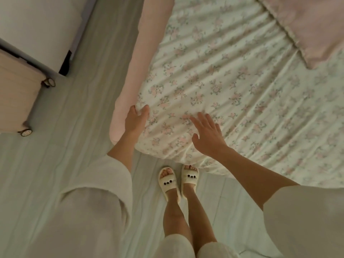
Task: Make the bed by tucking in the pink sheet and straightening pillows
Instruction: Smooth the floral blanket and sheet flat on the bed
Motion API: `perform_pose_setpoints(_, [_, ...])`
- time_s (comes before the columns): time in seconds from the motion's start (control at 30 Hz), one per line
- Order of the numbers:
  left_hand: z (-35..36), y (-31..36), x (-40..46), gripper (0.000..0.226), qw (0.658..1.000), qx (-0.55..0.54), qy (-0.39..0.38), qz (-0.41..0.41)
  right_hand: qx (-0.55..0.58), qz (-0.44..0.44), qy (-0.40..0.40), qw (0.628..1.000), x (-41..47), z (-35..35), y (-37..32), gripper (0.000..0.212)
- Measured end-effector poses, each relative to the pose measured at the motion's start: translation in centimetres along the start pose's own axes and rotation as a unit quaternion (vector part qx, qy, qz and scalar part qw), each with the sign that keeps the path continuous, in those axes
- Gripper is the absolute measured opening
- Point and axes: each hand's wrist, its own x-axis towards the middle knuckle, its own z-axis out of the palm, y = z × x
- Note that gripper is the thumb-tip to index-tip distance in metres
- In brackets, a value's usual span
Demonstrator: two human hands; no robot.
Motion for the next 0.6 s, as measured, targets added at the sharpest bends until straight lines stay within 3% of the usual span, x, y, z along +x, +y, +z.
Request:
perform_pose_setpoints(0.13, [0.1,1.3,-1.7,0.048,0.987,0.049,0.095,0.12,0.0,0.008,0.051,0.999,0.3,-0.5,-0.1,0.063])
perform_pose_setpoints(0.27, [-3.9,3.0,-2.0,0.047,0.951,0.149,0.19,0.194,-0.019,-0.031,0.135,0.99,0.8,-1.9,-1.9,0.062])
perform_pose_setpoints(0.4, [-5.2,4.0,0.1,0.056,0.934,0.233,0.237,0.13,-0.048,-0.059,0.081,0.994,2.1,-2.7,-3.0,0.062])
perform_pose_setpoints(0.53, [-2.7,2.3,1.2,0.052,0.954,0.242,0.176,-0.019,-0.098,-0.056,-0.073,0.991,3.3,-2.3,-1.2,0.062])
perform_pose_setpoints(0.6, [-1.7,1.9,1.1,0.048,0.954,0.255,0.147,-0.064,-0.109,-0.059,-0.111,0.986,3.8,-2.2,-0.5,0.062])
